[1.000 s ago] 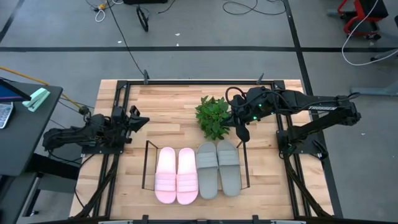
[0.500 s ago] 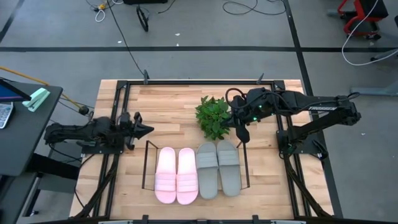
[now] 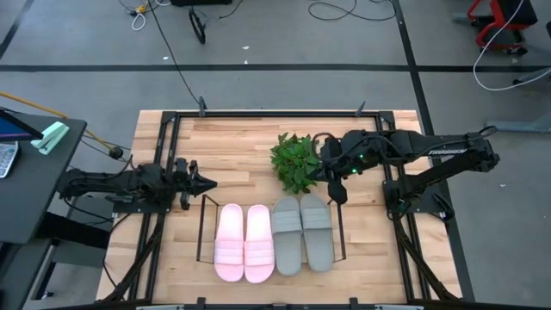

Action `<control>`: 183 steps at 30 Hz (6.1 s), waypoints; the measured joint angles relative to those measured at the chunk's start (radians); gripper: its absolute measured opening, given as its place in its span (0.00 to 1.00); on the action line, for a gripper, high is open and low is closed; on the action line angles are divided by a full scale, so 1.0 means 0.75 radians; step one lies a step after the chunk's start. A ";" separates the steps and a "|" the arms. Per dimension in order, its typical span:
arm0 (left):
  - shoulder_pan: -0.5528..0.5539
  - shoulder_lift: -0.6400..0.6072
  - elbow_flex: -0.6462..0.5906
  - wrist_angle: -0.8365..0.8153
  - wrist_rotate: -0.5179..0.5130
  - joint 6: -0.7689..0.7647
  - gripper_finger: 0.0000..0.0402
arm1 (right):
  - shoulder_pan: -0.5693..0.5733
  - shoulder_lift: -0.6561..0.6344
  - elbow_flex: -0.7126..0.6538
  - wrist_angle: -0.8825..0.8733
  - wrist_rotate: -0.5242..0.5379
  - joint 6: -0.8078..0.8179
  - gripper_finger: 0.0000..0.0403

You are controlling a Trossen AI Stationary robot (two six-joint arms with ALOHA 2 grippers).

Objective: Pick and place slides into the shelf
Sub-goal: Return to Home Position

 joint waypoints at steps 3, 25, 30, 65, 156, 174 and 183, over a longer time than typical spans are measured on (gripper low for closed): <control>-0.001 0.004 -0.002 0.023 -0.001 0.007 0.11 | 0.031 -0.002 0.000 -0.062 0.030 -0.033 0.00; 0.000 0.009 -0.002 0.052 -0.001 0.004 0.09 | 0.016 -0.592 -0.791 0.705 0.037 0.148 0.00; -0.001 0.009 -0.002 0.053 -0.001 0.004 0.09 | 0.026 -0.833 -0.967 0.819 0.056 0.189 0.00; -0.001 0.009 -0.002 0.055 -0.001 0.004 0.10 | 0.039 -1.404 -1.740 1.525 0.133 0.151 0.00; 0.000 0.009 -0.002 0.054 -0.001 0.004 0.06 | -0.037 -1.598 -1.697 0.814 0.142 -0.267 0.04; 0.000 0.009 -0.003 0.054 -0.001 0.004 0.09 | -0.037 -1.598 -1.697 0.814 0.142 -0.267 0.04; 0.000 0.009 -0.002 0.054 -0.001 0.004 0.06 | -0.037 -1.598 -1.697 0.814 0.143 -0.267 0.04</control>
